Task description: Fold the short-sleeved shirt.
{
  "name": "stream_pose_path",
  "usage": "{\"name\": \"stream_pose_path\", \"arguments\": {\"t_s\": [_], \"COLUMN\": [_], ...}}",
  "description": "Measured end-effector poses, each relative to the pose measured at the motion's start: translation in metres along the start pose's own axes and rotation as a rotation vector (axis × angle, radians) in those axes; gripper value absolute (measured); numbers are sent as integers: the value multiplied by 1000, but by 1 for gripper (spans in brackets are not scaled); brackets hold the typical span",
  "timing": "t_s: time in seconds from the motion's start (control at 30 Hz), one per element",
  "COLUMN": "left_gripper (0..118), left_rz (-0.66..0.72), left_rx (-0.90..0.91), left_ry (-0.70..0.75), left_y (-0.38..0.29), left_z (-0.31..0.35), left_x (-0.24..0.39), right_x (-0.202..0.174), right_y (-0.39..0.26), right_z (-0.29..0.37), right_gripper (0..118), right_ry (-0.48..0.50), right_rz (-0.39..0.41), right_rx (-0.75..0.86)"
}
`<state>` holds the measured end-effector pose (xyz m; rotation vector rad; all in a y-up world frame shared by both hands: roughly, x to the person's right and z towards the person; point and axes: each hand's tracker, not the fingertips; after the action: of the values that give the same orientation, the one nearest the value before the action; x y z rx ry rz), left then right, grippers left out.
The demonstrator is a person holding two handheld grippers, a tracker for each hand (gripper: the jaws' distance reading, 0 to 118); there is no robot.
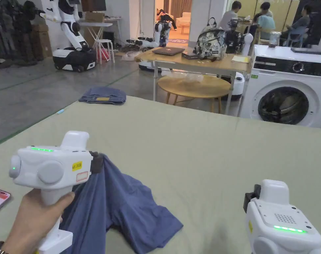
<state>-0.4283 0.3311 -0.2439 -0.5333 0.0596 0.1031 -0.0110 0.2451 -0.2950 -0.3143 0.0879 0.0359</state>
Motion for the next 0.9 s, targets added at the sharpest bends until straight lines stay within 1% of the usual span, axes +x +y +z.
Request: {"name": "stream_pose_path", "arguments": {"t_s": [0.23,0.5,0.7,0.77,0.9], "left_gripper": [0,0,0,0,0], "left_rz": [-62,-156,-211,-227,-271], "left_rx": [109,146,121,89,7], "left_ry": [-117,-325,-500,-565,-644], "left_y": [67,111,109,98,63], "left_z": [12,-8,-32,-41,-59], "left_x": [71,192,295,326,386], "right_x": [34,87,136,152,183], "right_y": [19,29,27,24,15], "right_z": [16,44,64,70,80], "right_gripper": [0,0,0,0,0], "right_ry": [-52,-146,-236,-269,-332], "right_rz": [-27,-53,-73,-77,-83], "right_rx": [54,99,112,108,93]}}
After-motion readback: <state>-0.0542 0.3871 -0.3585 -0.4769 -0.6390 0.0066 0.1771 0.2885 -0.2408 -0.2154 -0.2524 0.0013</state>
